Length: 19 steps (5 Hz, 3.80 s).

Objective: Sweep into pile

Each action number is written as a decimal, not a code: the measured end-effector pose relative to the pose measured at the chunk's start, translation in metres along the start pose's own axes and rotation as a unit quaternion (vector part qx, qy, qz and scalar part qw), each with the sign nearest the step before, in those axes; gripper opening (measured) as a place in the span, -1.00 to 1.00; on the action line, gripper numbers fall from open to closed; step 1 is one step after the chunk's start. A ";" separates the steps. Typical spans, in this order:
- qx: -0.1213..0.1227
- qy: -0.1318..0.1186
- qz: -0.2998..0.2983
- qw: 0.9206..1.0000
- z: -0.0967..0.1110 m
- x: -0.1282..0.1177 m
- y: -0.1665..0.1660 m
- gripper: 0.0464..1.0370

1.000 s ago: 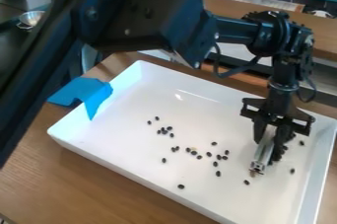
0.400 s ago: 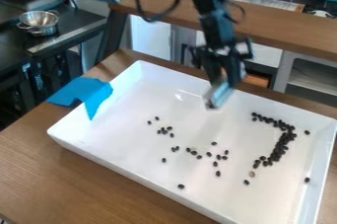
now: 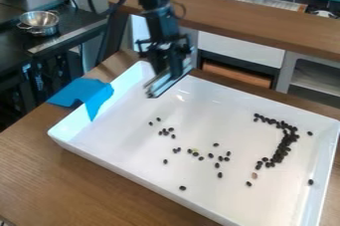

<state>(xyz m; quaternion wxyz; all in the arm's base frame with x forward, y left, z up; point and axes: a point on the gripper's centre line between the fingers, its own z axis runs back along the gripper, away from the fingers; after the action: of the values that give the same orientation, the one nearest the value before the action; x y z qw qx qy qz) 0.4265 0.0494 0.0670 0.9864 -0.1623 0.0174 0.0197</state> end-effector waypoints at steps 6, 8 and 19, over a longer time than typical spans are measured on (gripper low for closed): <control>0.177 0.001 -0.057 0.982 -0.059 -0.029 0.045 -0.35; 0.177 0.007 -0.058 0.982 -0.066 -0.039 0.028 -0.35; 0.060 0.025 0.100 0.993 -0.121 -0.016 -0.147 -0.35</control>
<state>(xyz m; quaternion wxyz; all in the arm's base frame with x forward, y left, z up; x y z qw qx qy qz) 0.4139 -0.1293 -0.0003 0.9866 -0.1008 0.0592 0.1136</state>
